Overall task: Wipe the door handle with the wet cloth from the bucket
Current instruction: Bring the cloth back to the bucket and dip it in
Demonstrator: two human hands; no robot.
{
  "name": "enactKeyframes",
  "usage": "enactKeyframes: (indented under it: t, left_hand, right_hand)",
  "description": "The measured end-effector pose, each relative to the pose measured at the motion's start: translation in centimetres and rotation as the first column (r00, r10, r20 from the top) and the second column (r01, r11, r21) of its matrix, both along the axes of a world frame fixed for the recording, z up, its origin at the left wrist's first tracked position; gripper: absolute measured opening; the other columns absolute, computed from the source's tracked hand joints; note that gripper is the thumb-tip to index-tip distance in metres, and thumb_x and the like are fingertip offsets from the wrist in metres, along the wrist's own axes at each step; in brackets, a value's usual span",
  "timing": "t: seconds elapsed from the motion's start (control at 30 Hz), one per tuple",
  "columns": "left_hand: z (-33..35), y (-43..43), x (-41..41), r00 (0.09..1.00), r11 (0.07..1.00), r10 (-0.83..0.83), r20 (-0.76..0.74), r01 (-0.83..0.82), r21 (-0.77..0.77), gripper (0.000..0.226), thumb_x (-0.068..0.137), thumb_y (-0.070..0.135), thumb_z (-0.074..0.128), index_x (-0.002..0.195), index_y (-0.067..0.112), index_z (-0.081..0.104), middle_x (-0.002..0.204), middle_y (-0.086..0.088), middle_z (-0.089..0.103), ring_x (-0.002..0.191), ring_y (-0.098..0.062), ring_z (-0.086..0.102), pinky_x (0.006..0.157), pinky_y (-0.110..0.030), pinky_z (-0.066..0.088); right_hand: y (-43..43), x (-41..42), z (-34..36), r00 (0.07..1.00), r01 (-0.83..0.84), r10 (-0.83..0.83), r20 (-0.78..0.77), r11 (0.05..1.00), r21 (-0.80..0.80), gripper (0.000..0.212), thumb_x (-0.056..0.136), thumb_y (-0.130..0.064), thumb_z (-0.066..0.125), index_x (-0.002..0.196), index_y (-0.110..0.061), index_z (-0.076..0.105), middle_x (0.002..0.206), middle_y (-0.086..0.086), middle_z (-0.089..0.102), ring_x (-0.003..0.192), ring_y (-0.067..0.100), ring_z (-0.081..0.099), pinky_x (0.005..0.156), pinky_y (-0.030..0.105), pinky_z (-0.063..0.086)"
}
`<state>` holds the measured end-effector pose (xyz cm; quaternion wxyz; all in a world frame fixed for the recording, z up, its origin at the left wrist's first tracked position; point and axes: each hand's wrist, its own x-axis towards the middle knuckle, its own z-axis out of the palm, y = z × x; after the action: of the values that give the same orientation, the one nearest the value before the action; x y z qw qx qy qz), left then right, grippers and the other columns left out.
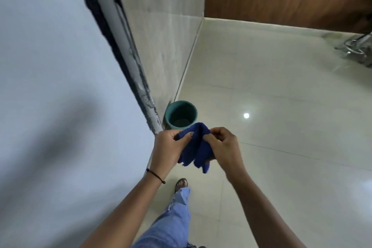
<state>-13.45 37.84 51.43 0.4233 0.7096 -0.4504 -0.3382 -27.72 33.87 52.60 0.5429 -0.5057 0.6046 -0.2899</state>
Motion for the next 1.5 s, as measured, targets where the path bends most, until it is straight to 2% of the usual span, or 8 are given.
enactKeyframes:
  t: [0.2, 0.37, 0.5, 0.67, 1.03, 1.17, 1.3, 1.5]
  left_hand:
    - [-1.0, -9.5, 2.8, 0.97, 0.997, 0.029, -0.242, -0.01, 0.08, 0.045, 0.094, 0.032, 0.056, 0.054, 0.012, 0.06, 0.038, 0.007, 0.054, 0.036, -0.003, 0.048, 0.04, -0.012, 0.037]
    - [-3.1, -16.2, 7.2, 0.933, 0.976, 0.087, -0.348, -0.01, 0.217, 0.008, 0.081, 0.016, 0.074, 0.085, 0.012, 0.068, 0.058, 0.006, 0.067, 0.049, -0.003, 0.06, 0.047, -0.014, 0.049]
    - [-6.0, -21.4, 8.7, 0.717, 0.929, 0.347, -0.605, -0.175, 0.326, 0.017, 0.09, -0.005, 0.052, 0.098, 0.002, 0.065, 0.083, -0.014, 0.066, 0.073, -0.024, 0.062, 0.058, -0.032, 0.05]
    - [-10.4, -27.8, 9.7, 0.473, 0.877, 0.48, -0.739, -0.262, 0.403, 0.027, 0.091, -0.005, 0.039, 0.094, 0.005, 0.064, 0.084, -0.011, 0.067, 0.073, -0.019, 0.063, 0.051, -0.026, 0.052]
    - [-34.9, -40.0, 11.8, 0.514, 0.603, 0.785, -0.346, -0.505, 0.617, 0.029, 0.075, -0.006, 0.055, 0.1, 0.004, 0.066, 0.097, -0.02, 0.07, 0.085, -0.027, 0.062, 0.074, -0.033, 0.049]
    - [-49.9, -43.2, 13.6, 0.515, 0.544, 0.816, -0.262, -0.532, 0.649, 0.037, 0.078, -0.018, 0.048, 0.106, -0.003, 0.065, 0.094, -0.016, 0.069, 0.083, -0.025, 0.061, 0.073, -0.03, 0.05]
    - [-65.2, -44.8, 15.9, 0.507, 0.486, 0.839, -0.198, -0.535, 0.691, 0.04, 0.079, -0.021, 0.045, 0.111, -0.006, 0.063, 0.093, -0.014, 0.065, 0.087, -0.023, 0.058, 0.077, -0.033, 0.049]
    - [-80.3, -45.8, 19.0, 0.453, 0.347, 0.887, -0.09, -0.524, 0.778, 0.037, 0.085, -0.02, 0.043, 0.117, -0.01, 0.059, 0.107, -0.021, 0.063, 0.096, -0.027, 0.059, 0.085, -0.036, 0.048]
  right_hand:
    - [-8.6, 5.8, -1.4, 0.991, -0.104, 0.097, 0.094, 0.992, 0.071, 0.03, 0.1, -0.013, 0.039, 0.095, -0.006, 0.068, 0.083, 0.017, 0.071, 0.064, 0.026, 0.072, 0.069, 0.05, 0.06]
    - [-16.7, 8.3, -3.3, 0.958, -0.252, 0.218, 0.189, 0.95, 0.183, 0.038, 0.093, 0.009, 0.04, 0.112, -0.005, 0.069, 0.103, 0.012, 0.071, 0.088, 0.027, 0.071, 0.076, 0.035, 0.061]
    - [-23.3, 8.6, -7.3, 0.973, -0.226, 0.23, -0.026, 0.968, 0.107, 0.028, 0.091, -0.006, 0.057, 0.114, -0.02, 0.065, 0.114, -0.001, 0.068, 0.101, 0.02, 0.063, 0.077, 0.02, 0.052]
    - [-31.8, 8.9, -13.2, 0.943, -0.327, 0.245, 0.226, 0.811, 0.486, 0.045, 0.081, -0.014, 0.075, 0.123, -0.008, 0.061, 0.117, 0.014, 0.07, 0.104, 0.028, 0.067, 0.082, 0.035, 0.054]
    - [-44.9, 14.8, -35.8, 0.978, -0.173, 0.21, 0.011, 0.77, 0.614, 0.032, 0.074, 0.012, 0.066, 0.104, 0.0, 0.066, 0.093, 0.018, 0.069, 0.082, 0.03, 0.063, 0.068, 0.033, 0.056]
    - [-46.9, 17.7, -50.9, 0.966, -0.162, 0.254, -0.056, 0.758, 0.631, 0.034, 0.075, 0.01, 0.063, 0.107, -0.001, 0.065, 0.088, 0.012, 0.07, 0.087, 0.031, 0.066, 0.086, 0.05, 0.055]
    - [-47.4, 20.7, -65.4, 0.973, -0.119, 0.22, -0.064, 0.724, 0.679, 0.033, 0.081, 0.009, 0.047, 0.108, -0.007, 0.059, 0.09, 0.011, 0.067, 0.083, 0.03, 0.063, 0.075, 0.041, 0.052]
    - [-48.0, 24.9, -80.8, 0.947, -0.051, 0.268, -0.175, 0.665, 0.745, 0.048, 0.091, 0.01, 0.041, 0.139, 0.004, 0.042, 0.139, 0.024, 0.051, 0.124, 0.038, 0.053, 0.082, 0.034, 0.05]
